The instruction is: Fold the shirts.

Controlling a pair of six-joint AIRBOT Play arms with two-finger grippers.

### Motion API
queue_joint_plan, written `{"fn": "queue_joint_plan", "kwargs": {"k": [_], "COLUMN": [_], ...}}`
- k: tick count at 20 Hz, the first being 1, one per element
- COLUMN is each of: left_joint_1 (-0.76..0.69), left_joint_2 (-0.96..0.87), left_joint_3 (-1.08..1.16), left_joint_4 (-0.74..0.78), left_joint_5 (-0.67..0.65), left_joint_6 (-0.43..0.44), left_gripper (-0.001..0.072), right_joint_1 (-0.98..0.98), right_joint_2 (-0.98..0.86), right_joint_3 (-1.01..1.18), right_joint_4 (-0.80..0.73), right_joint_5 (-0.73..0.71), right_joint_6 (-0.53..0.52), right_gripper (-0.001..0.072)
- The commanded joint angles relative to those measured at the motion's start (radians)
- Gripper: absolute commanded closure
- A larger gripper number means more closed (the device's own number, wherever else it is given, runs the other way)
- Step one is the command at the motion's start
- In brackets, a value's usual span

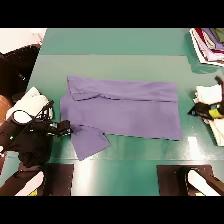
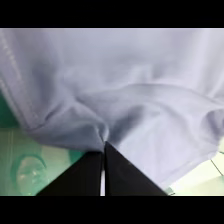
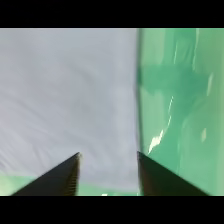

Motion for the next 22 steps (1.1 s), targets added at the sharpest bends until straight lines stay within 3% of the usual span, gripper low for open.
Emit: {"fn": "queue_joint_plan", "kwargs": {"k": [1,3,5,6,8,11,12,13,15,18,22], "left_joint_1": [0.0,0.0,0.0,0.0,0.0,0.001,0.0,0.001,0.0,0.0,0.0], "left_joint_2": [0.001,0.001,0.001,0.001,0.001,0.001,0.001,0.001,0.013,0.142,0.328], "left_joint_3": [0.054,0.079,0.087,0.087,0.087,0.087,0.087,0.09,0.11,0.121,0.122], "left_joint_4": [-0.003,-0.003,-0.003,-0.003,-0.001,0.001,0.009,0.028,0.097,0.212,0.238], "left_joint_5": [-0.036,-0.034,-0.034,-0.034,-0.032,-0.033,-0.037,-0.048,-0.114,-0.197,-0.436], "left_joint_6": [0.019,0.019,0.018,0.018,0.018,0.018,0.018,0.018,0.01,-0.056,-0.124], "left_gripper": [0.0686,0.0686,0.0685,0.0685,0.0686,0.0685,0.0685,0.0686,0.0687,0.0688,0.0688], "right_joint_1": [-0.143,-0.238,-0.288,-0.291,-0.258,-0.172,-0.15,-0.132,-0.114,-0.115,-0.115], "right_joint_2": [0.013,-0.002,-0.031,-0.047,-0.091,-0.137,-0.137,-0.129,-0.085,0.016,0.196], "right_joint_3": [-0.175,-0.27,-0.338,-0.359,-0.376,-0.374,-0.374,-0.373,-0.373,-0.373,-0.373], "right_joint_4": [-0.003,0.031,0.122,0.164,0.188,0.185,0.184,0.183,0.169,0.096,-0.016], "right_joint_5": [0.035,0.034,0.022,0.011,-0.016,-0.061,-0.079,-0.09,-0.1,-0.054,0.129], "right_joint_6": [-0.013,-0.022,-0.075,-0.085,-0.085,-0.084,-0.084,-0.084,-0.084,-0.084,-0.084], "right_gripper": [0.0126,0.0141,0.0234,0.0234,0.0238,0.0349,0.0398,0.052,0.0683,0.069,0.0691]}}
